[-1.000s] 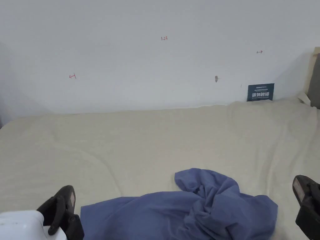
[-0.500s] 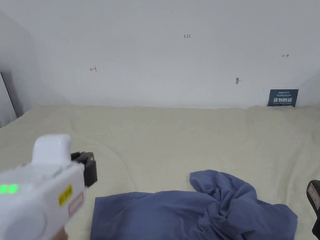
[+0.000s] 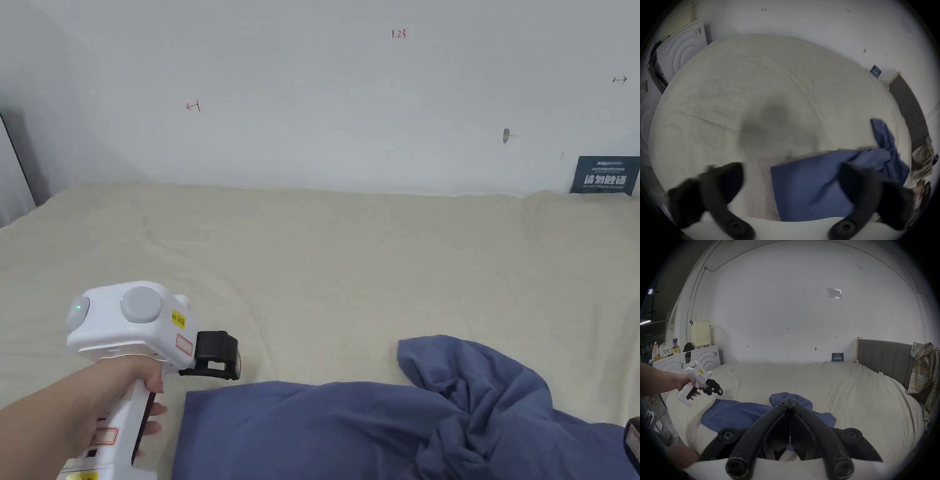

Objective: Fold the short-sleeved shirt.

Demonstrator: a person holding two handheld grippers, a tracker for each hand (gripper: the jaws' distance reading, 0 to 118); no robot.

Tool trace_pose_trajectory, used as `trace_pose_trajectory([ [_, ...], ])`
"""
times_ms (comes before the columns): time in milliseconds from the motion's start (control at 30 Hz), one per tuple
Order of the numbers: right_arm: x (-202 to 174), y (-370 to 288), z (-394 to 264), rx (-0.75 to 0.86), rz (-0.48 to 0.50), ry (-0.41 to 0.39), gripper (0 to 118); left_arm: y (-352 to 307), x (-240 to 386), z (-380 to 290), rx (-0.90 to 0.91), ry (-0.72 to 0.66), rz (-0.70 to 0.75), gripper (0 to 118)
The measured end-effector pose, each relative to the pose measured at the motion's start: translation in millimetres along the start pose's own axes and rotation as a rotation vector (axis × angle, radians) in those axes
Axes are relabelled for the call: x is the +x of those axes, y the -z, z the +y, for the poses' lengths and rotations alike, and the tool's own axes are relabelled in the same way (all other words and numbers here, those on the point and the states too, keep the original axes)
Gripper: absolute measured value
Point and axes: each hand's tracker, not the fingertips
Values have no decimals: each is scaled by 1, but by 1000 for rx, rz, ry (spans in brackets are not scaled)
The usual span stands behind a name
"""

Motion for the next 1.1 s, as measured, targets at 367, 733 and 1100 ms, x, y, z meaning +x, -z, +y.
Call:
trace_pose_trajectory([
  [367,3,19,-15,-57,31,39,0,41,25,-18,-66,230,79,66],
  [733,27,50,26,-21,61,50,0,-11,30,-38,111,197,-68,7],
  [1100,85,307,61,-880,40,193,87,-35,15,-56,185,148,-136,7],
])
